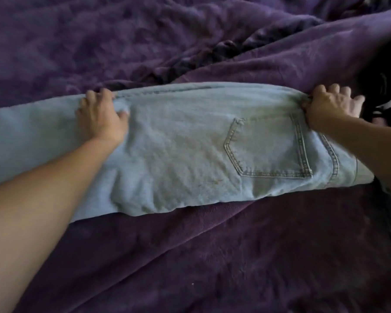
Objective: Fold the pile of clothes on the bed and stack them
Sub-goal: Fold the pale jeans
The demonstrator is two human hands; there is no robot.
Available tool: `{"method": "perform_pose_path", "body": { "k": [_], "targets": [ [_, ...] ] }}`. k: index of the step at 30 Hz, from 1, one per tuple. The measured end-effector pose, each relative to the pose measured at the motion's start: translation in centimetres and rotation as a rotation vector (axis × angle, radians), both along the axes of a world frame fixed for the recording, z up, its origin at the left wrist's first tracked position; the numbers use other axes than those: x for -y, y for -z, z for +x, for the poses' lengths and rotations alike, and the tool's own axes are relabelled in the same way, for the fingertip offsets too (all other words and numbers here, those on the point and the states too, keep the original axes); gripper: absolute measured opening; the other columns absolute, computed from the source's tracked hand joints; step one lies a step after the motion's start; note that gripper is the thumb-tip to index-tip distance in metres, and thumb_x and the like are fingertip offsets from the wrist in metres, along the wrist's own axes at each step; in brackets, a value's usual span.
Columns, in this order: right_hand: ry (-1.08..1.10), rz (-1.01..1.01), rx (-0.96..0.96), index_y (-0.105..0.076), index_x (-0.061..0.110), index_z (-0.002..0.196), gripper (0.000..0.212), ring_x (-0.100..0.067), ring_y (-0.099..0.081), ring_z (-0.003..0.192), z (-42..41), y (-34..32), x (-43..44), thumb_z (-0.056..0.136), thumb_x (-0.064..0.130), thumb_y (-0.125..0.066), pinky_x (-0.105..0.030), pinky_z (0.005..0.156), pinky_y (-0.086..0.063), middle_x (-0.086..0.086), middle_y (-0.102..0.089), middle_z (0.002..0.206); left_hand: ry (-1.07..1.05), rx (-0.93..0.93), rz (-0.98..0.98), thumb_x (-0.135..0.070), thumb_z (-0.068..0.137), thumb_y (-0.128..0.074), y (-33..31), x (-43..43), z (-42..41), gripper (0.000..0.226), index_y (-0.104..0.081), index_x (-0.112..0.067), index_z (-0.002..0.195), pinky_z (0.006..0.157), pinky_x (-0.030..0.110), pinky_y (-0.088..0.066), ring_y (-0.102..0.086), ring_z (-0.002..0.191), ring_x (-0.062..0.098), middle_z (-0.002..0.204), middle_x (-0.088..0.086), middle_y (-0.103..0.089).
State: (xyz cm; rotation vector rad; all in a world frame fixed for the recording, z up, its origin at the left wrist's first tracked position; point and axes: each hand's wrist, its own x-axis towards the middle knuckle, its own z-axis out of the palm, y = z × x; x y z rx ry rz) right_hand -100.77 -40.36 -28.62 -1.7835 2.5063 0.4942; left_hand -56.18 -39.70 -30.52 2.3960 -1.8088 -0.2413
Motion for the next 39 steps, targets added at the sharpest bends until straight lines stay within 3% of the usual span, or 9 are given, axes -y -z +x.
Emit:
{"method": "perform_pose_path", "body": {
  "k": [6,12,18,22,25,29,33,36,39],
  "targets": [
    [-0.277,-0.132,0.179,-0.054,0.012,0.123,0.049,-0.039,-0.039,0.119,6.5,-5.0,-2.5,0.076,0.017,-0.068,-0.054,0.098,-0.03,-0.022,-0.048,0.126,0.005,0.089,0.134,-0.013,0.081,-0.066,-6.7,-11.4,7.2,0.025,-0.063,-0.007,0.105,0.087,0.049,-0.042,-0.052,0.103,0.04,0.106,0.021,-0.056],
    [-0.481,0.047,0.503,-0.061,0.02,0.122,0.034,-0.028,-0.047,0.121,18.6,-5.1,-7.0,0.088,0.021,-0.057,-0.044,0.094,-0.042,-0.005,-0.056,0.129,-0.25,0.146,0.342,-0.021,0.086,-0.064,-7.7,-20.2,18.1,0.03,-0.062,-0.006,0.111,0.088,0.047,-0.044,-0.052,0.107,0.04,0.113,0.02,-0.055],
    [-0.585,0.122,0.579,-0.061,0.021,0.121,0.029,-0.025,-0.053,0.116,31.3,-3.4,-9.7,0.093,0.025,-0.053,-0.041,0.087,-0.048,-0.003,-0.061,0.121,-0.549,0.094,0.182,-0.031,0.098,-0.042,-6.2,-22.2,29.7,0.038,-0.054,-0.005,0.123,0.095,0.054,-0.035,-0.043,0.116,0.044,0.126,0.028,-0.046],
    [-0.591,0.048,0.573,-0.058,0.019,0.125,0.032,-0.029,-0.051,0.119,39.9,-2.8,-7.9,0.094,0.024,-0.052,-0.043,0.089,-0.045,-0.008,-0.059,0.127,-0.663,-0.215,0.246,-0.05,0.095,-0.044,-5.1,-21.8,37.1,0.052,-0.051,-0.01,0.128,0.097,0.047,-0.04,-0.05,0.117,0.037,0.13,0.018,-0.053],
    [-0.585,0.031,0.571,-0.051,0.021,0.133,0.041,-0.029,-0.044,0.128,46.4,-1.9,-5.0,0.092,0.024,-0.054,-0.047,0.096,-0.041,-0.009,-0.053,0.136,-0.5,-0.475,0.218,-0.058,0.089,-0.051,-4.6,-21.8,39.0,0.049,-0.067,-0.015,0.104,0.089,0.04,-0.048,-0.061,0.099,0.023,0.106,0.002,-0.067],
    [-0.523,0.234,0.41,-0.047,0.029,0.134,0.044,-0.031,-0.048,0.124,50.7,-1.1,-3.1,0.091,0.038,-0.055,-0.049,0.1,-0.037,-0.008,-0.052,0.136,-0.499,-0.773,0.141,-0.067,0.078,-0.057,-5.0,-20.4,38.3,0.048,-0.071,-0.022,0.078,0.079,0.034,-0.051,-0.065,0.083,0.012,0.081,-0.008,-0.071],
    [-0.469,0.312,0.333,-0.061,0.03,0.121,0.036,-0.033,-0.058,0.11,50.1,-2.4,-3.1,0.087,0.042,-0.06,-0.045,0.093,-0.048,-0.008,-0.062,0.122,-0.416,-0.415,0.078,-0.056,0.07,-0.071,-5.4,-19.9,37.1,0.042,-0.054,-0.021,0.087,0.066,0.035,-0.047,-0.057,0.083,0.017,0.088,-0.005,-0.061],
    [-0.446,0.318,0.335,-0.065,0.026,0.119,0.035,-0.033,-0.06,0.107,49.2,-3.3,-3.7,0.086,0.037,-0.064,-0.04,0.088,-0.049,-0.01,-0.065,0.119,-0.058,-0.054,-0.104,-0.039,0.069,-0.077,-5.7,-20.2,37.3,0.048,-0.054,-0.017,0.106,0.07,0.039,-0.043,-0.052,0.098,0.028,0.108,0.005,-0.056],
    [-0.446,0.233,0.401,-0.065,0.023,0.119,0.036,-0.032,-0.062,0.101,48.8,-3.1,-4.5,0.086,0.037,-0.066,-0.035,0.073,-0.044,-0.009,-0.067,0.114,0.111,-0.114,0.269,-0.051,0.075,-0.07,-5.8,-19.2,37.3,0.054,-0.056,-0.023,0.12,0.09,0.04,-0.039,-0.052,0.111,0.022,0.117,-0.002,-0.06]
  ]
}}
